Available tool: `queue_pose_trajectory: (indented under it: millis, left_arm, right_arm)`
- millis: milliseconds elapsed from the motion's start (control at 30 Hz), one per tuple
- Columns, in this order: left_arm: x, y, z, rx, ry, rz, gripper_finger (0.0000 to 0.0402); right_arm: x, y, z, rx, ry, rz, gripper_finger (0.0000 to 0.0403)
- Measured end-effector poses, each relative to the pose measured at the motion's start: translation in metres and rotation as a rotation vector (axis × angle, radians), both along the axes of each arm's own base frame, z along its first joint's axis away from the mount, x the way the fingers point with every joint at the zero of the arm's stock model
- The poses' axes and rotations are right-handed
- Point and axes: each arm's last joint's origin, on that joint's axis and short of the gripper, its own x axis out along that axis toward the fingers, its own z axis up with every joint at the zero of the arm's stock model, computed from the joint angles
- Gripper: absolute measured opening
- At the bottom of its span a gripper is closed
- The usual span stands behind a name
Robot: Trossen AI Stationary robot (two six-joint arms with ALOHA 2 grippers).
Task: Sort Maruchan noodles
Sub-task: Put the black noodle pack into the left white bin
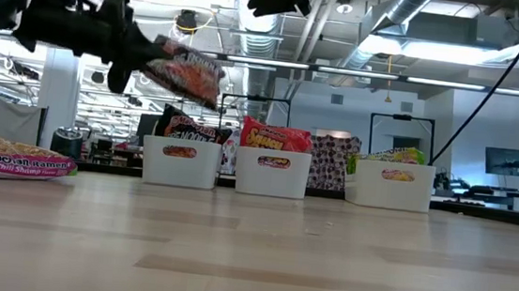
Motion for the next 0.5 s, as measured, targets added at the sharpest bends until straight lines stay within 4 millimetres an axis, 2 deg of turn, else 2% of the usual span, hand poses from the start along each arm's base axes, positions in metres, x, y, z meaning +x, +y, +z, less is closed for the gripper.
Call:
queue_pose_trajectory:
  millis: [167,500]
  left_arm:
    - [0.001,0.004,-0.013,-0.004,0.059,0.094,0.0004]
    - [0.006,0.018,-0.027,-0.042,0.129,0.142,0.0004]
  right_arm:
    - [0.000,0.000,0.000,0.000,0.000,0.000,0.0171]
    - [0.000,0.000,0.000,0.000,0.000,0.000,0.0171]
